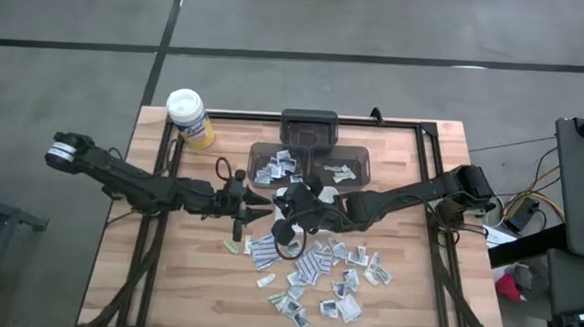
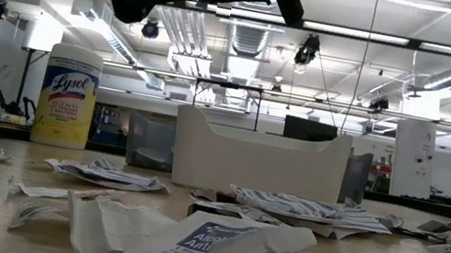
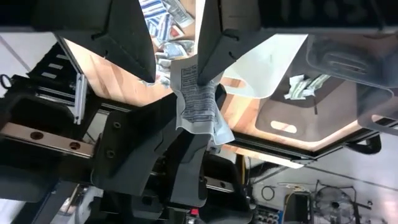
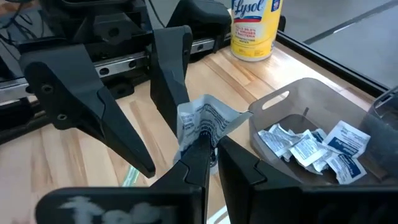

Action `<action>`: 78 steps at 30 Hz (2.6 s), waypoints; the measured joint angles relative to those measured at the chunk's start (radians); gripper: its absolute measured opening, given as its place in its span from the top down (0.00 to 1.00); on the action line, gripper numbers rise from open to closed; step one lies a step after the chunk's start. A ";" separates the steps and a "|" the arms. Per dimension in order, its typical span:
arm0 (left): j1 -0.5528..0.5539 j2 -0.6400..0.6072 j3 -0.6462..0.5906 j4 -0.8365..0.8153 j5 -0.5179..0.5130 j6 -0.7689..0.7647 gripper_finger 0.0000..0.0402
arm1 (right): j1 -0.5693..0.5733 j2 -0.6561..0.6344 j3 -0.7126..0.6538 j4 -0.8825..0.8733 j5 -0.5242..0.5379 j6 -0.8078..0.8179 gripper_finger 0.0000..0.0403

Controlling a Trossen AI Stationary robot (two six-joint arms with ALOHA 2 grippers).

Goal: Pick & Place First Aid Supplies
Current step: Put the alcohol pad into the bottom left black bin

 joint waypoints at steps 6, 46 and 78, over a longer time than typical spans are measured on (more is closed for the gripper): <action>0.001 -0.015 0.006 -0.014 -0.003 -0.001 0.66 | 0.000 0.000 0.000 0.002 -0.001 -0.001 0.93; 0.032 -0.053 -0.001 -0.102 -0.044 -0.056 1.00 | 0.005 0.000 0.003 -0.073 -0.067 0.039 0.89; 0.291 0.096 0.251 -0.632 0.010 -0.106 1.00 | 0.243 -0.277 -0.061 -0.800 -0.031 0.168 0.90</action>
